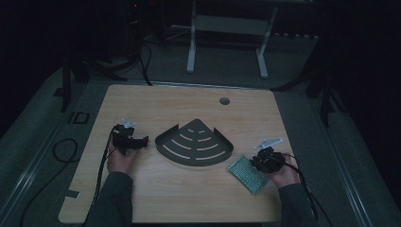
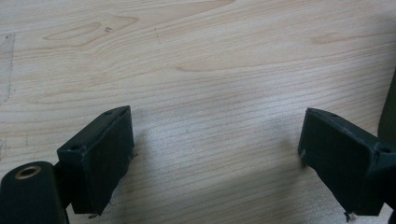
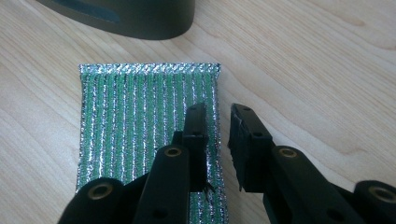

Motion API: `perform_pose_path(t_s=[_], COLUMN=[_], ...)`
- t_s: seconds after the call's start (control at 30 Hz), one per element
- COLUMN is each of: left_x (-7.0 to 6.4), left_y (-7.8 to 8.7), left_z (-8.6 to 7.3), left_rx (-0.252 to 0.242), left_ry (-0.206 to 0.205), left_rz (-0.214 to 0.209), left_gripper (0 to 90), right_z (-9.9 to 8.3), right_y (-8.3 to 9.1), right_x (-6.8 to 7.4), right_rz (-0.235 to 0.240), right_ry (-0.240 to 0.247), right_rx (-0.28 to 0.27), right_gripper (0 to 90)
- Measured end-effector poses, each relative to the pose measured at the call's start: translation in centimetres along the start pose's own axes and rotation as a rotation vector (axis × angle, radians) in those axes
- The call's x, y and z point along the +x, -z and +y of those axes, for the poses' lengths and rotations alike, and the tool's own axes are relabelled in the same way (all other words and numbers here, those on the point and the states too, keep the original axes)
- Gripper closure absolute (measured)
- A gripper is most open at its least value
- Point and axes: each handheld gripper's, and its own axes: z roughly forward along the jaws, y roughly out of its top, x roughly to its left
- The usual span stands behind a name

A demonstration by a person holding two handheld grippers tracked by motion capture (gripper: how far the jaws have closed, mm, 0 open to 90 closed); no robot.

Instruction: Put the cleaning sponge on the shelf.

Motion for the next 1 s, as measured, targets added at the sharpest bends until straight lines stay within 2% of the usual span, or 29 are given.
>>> perform_pose_path(t_s=[0.17, 0.3, 0.63, 0.77, 1.0], left_x=[0.0, 0.0, 0.0, 0.0, 0.0], left_y=[0.0, 0.0, 0.0, 0.0, 0.0], left_z=[0.0, 0.0, 0.0, 0.0, 0.0], left_rx=[0.0, 0.001, 0.001, 0.0, 0.0], left_ry=[0.0, 0.0, 0.0, 0.0, 0.0], left_rz=[0.0, 0.0, 0.0, 0.0, 0.0], left_gripper=[11.1, 11.1, 11.1, 11.1, 11.1], right_z=[0.3, 0.5, 0.7, 0.5, 0.3], right_y=[-0.3, -0.4, -0.6, -0.9, -0.8], right_x=[-0.4, -0.6, -1.1, -1.5, -1.9], right_rz=[0.039, 0.053, 0.059, 0.077, 0.097], right_ry=[0.011, 0.015, 0.007, -0.01, -0.029], right_rx=[0.051, 0.073, 0.095, 0.129, 0.124], right_gripper=[77.8, 77.8, 78.1, 77.9, 75.7])
